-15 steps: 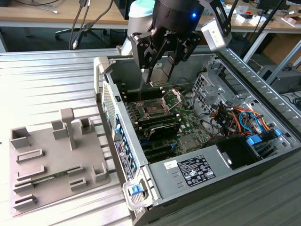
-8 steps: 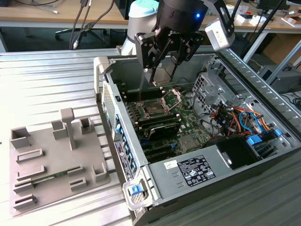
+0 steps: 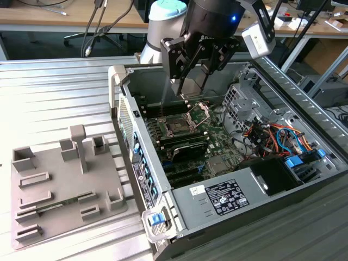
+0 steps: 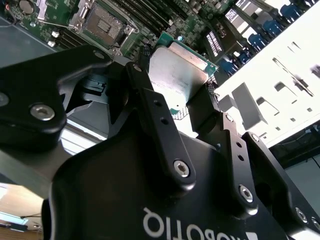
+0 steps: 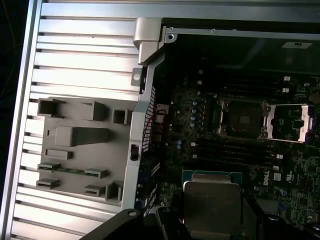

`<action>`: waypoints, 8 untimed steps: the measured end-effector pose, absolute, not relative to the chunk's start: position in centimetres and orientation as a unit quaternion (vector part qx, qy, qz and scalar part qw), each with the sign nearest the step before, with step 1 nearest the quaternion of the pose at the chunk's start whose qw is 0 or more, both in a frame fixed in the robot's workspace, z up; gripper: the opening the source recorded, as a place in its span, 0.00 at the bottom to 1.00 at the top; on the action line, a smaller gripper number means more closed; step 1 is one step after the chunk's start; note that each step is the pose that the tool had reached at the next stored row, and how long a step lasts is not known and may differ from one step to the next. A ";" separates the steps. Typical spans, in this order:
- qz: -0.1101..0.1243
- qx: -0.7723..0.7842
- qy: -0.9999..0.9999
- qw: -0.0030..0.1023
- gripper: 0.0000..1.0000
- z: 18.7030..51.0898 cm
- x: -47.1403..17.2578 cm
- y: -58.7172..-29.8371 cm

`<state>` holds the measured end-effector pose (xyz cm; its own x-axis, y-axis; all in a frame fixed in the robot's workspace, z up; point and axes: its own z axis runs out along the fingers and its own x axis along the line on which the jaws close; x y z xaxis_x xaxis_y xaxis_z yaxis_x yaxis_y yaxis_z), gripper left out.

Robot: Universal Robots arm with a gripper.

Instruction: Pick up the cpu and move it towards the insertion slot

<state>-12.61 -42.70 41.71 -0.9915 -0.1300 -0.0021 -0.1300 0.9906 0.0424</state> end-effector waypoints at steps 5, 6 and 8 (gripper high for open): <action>-0.021 0.065 -0.998 0.000 0.55 41.7 -12.2 -42.7; -0.021 0.065 -0.998 0.000 0.55 41.7 -12.0 -42.7; -0.021 0.065 -0.998 0.000 0.55 41.7 -11.8 -42.7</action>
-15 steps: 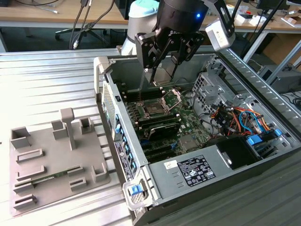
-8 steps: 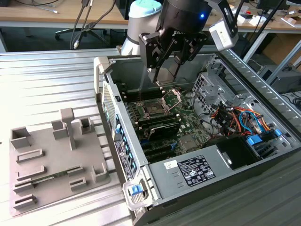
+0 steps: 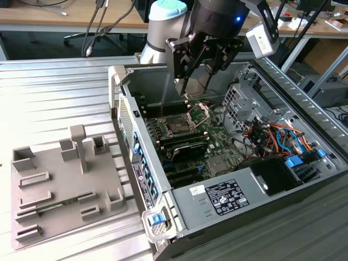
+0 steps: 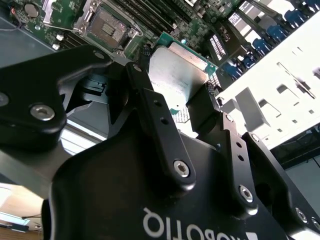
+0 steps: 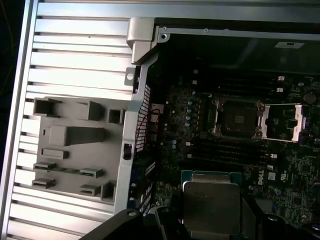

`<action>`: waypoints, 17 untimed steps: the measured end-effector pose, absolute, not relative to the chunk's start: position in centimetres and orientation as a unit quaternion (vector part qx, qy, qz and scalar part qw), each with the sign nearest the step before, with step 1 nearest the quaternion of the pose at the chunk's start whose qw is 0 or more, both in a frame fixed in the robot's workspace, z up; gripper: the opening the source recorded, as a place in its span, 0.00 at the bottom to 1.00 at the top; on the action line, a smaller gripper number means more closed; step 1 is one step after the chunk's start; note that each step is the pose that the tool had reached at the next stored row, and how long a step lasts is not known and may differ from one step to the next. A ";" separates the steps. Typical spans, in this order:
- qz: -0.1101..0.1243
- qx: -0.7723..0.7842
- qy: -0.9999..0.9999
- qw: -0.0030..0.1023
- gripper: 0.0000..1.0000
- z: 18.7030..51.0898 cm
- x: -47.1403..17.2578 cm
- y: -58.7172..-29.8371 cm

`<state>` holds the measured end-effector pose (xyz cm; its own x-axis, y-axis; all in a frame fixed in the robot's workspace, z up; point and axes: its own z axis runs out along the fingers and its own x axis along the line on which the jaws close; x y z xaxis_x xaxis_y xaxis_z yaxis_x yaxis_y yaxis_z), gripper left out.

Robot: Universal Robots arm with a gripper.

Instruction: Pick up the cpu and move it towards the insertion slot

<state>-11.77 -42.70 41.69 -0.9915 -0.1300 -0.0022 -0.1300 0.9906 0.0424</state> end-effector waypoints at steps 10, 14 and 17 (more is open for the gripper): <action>-0.021 0.065 -0.998 0.000 0.55 41.7 -10.6 -42.7; -0.021 0.065 -0.998 0.000 0.55 41.6 -10.2 -42.7; -0.021 0.065 -0.998 0.000 0.55 41.6 -10.0 -42.7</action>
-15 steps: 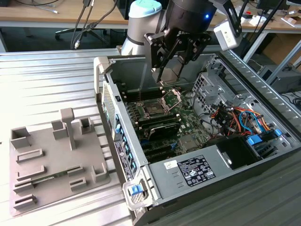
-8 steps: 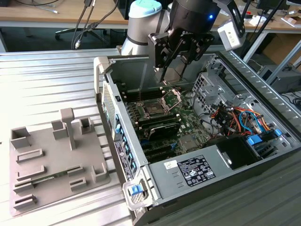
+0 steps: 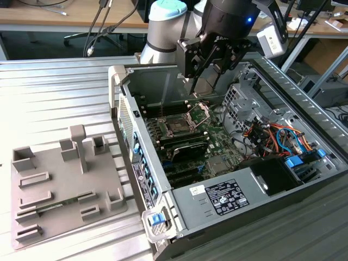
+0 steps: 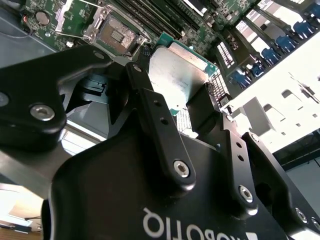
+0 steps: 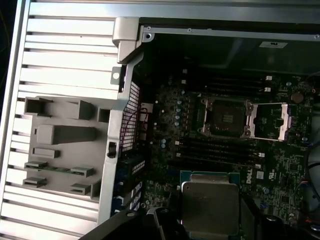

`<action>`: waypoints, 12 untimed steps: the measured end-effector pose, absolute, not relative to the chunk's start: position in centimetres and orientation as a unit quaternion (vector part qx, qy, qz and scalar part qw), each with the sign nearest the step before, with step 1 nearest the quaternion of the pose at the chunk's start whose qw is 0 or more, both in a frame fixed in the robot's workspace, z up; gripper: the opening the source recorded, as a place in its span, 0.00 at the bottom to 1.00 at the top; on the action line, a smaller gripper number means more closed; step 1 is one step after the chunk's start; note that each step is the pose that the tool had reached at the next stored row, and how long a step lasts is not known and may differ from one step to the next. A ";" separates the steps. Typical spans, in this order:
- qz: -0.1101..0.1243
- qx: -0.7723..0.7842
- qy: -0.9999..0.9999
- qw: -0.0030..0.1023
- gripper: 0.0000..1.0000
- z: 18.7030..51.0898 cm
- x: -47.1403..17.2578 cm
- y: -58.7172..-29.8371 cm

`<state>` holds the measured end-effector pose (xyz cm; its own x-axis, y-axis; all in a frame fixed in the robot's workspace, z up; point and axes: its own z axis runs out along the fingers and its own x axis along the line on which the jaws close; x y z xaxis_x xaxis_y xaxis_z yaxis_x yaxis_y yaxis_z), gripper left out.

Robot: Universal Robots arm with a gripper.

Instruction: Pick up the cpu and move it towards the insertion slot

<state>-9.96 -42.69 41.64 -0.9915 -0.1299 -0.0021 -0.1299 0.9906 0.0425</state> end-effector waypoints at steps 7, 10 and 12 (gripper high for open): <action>-0.021 0.065 -0.998 0.000 0.55 41.6 -9.1 -42.7; -0.021 0.065 -0.998 0.000 0.55 41.6 -8.7 -42.7; -0.021 0.065 -0.998 0.000 0.55 41.6 -8.4 -42.7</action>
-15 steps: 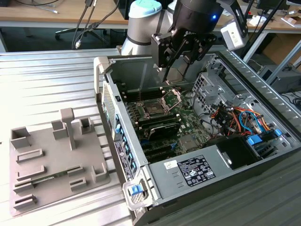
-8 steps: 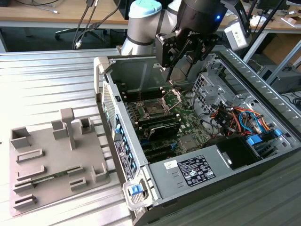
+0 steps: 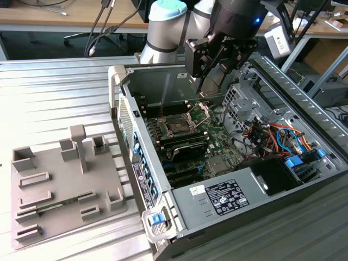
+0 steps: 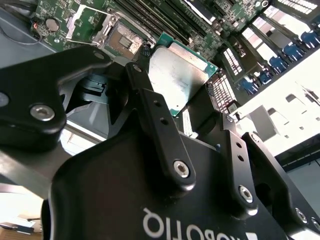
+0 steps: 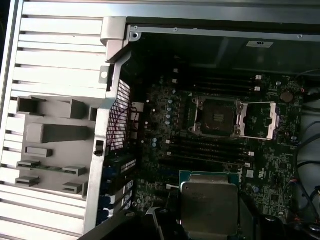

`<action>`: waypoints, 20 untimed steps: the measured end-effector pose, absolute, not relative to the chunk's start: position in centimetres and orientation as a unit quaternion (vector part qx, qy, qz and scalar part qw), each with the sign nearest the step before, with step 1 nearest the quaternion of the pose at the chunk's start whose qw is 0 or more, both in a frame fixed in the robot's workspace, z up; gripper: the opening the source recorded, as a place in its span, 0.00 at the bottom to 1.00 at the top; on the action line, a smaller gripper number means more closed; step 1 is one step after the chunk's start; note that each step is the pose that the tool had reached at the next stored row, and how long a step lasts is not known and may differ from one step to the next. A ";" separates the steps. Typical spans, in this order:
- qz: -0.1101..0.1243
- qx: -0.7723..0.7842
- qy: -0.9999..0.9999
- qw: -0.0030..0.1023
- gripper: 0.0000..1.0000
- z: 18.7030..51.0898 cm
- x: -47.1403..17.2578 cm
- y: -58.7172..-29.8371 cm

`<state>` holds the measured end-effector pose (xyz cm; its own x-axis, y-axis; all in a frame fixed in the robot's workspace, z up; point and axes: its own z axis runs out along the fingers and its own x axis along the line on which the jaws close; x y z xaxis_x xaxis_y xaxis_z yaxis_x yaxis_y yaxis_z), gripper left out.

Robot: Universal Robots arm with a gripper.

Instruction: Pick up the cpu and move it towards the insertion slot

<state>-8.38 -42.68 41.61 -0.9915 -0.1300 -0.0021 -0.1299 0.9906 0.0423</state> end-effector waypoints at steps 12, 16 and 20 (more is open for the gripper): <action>-0.021 0.065 -0.998 0.000 0.55 41.6 -6.9 -42.7; -0.021 0.065 -0.998 0.000 0.55 41.6 -6.2 -42.7; -0.021 0.065 -0.998 0.000 0.55 41.6 -5.5 -42.7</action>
<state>-5.49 -42.67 41.57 -0.9915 -0.1300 -0.0021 -0.1299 0.9906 0.0423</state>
